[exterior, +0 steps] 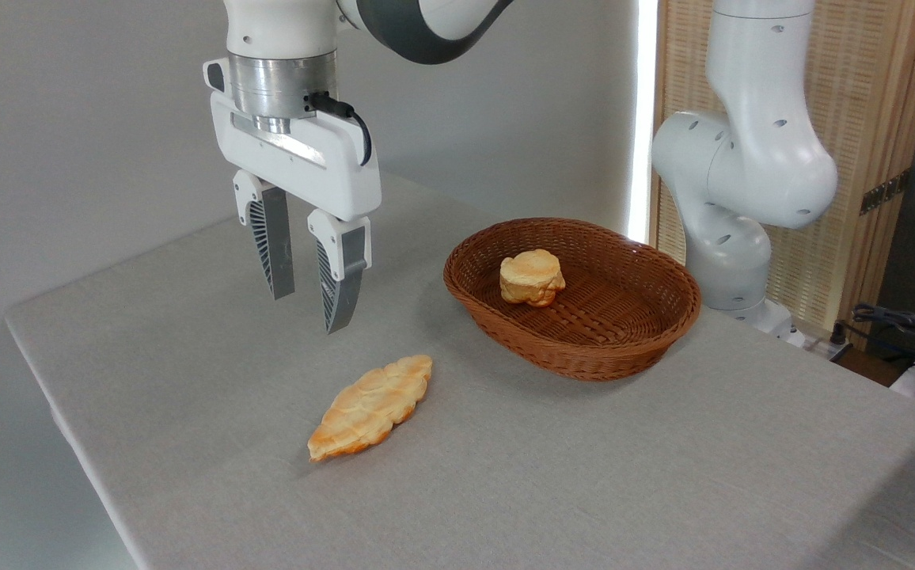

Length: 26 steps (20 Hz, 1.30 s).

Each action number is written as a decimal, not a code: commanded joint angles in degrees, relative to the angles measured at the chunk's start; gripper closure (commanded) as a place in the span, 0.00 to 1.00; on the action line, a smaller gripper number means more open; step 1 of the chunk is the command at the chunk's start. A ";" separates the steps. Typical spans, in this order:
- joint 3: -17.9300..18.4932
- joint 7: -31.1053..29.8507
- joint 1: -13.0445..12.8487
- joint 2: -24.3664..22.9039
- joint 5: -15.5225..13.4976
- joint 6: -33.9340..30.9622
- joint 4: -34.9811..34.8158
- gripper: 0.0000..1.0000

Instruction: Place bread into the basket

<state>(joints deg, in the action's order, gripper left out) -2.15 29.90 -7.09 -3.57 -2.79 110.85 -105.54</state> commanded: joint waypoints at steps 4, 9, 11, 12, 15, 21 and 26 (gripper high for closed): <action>-0.05 0.77 0.41 0.76 -1.08 -0.81 1.39 0.00; 0.30 0.86 0.32 0.85 -0.73 -0.98 0.17 0.00; 0.39 0.86 0.67 0.85 -0.72 -0.37 -1.06 0.00; 0.39 0.95 0.76 0.94 -0.72 -0.19 -1.76 0.00; 0.48 0.78 0.76 1.64 -0.64 -0.10 -3.35 0.00; 0.48 0.77 1.11 4.97 -0.46 -0.10 -4.93 0.00; 1.27 0.86 1.11 7.96 -0.29 0.68 -5.11 0.00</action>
<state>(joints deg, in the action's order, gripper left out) -1.62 29.90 -6.08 3.00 -2.78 110.81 -110.77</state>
